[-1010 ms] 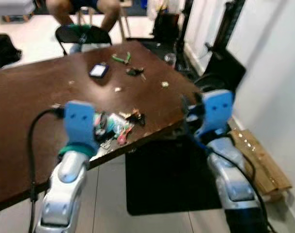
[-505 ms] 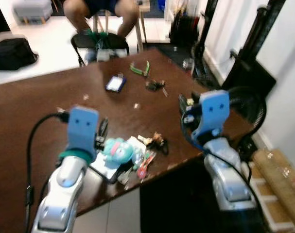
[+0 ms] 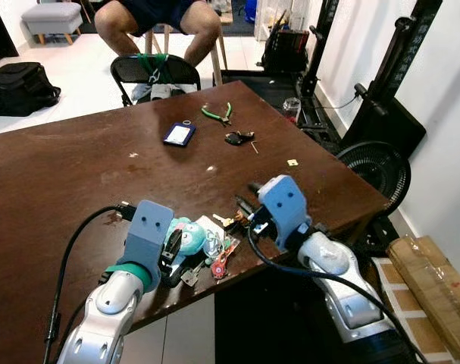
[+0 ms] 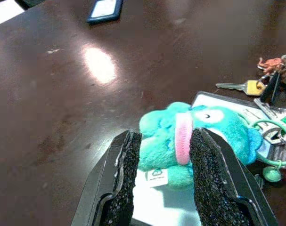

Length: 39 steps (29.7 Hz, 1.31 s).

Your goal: Hang keys on a hook

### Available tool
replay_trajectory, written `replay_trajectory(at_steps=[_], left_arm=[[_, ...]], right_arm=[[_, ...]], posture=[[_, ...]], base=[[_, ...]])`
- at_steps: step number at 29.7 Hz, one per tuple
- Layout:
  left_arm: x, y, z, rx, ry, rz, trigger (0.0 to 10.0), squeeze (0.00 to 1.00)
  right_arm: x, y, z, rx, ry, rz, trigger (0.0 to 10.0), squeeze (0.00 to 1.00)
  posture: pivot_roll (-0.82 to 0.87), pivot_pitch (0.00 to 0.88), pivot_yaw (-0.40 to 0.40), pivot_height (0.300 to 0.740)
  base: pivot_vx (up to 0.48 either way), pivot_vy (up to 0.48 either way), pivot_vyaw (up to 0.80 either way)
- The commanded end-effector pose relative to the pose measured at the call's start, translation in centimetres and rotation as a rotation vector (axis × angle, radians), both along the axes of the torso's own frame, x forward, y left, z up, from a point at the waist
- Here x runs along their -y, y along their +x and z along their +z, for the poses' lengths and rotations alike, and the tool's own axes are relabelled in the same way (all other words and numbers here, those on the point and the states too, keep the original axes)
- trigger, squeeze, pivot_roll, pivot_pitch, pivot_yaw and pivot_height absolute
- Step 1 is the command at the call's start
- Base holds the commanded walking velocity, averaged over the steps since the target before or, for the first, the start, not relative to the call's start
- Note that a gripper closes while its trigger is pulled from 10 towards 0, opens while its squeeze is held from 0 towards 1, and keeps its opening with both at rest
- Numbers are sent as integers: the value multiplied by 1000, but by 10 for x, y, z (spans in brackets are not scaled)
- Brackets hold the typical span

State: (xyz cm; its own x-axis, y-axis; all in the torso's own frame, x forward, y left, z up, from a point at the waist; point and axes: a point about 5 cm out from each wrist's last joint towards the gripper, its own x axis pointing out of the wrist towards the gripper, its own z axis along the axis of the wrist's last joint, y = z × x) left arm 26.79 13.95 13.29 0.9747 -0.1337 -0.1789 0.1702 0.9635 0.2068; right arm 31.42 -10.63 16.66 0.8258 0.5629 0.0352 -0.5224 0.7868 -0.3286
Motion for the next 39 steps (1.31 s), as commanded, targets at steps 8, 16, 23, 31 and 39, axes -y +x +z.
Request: replay_trajectory(at_steps=[8,16,23,31,39], left_arm=[[-6,6,0,3,35,26,10000,0],[-5,12,9,26,34,23,10000,0],[-7,11,10,27,39,34,10000,0],[-6,12,10,24,41,27,10000,0],[-3,13,10,18,46,8,10000,0]], right_arm=[[-5,1,-14,-110,-8,77,10000,0],[-7,-5,-46,-266,-186,254,10000,0],[-12,-2,-53,-362,-50,242,10000,0],[17,21,-46,-370,41,56,10000,0],[34,37,-39,-350,28,0,10000,0]], posture=[[-80,24,91,740],[-60,39,92,740],[-51,56,92,740],[-55,69,103,740],[-45,78,115,740]], base=[[0,0,0],[0,0,0],[0,0,0],[0,0,0],[0,0,0]])
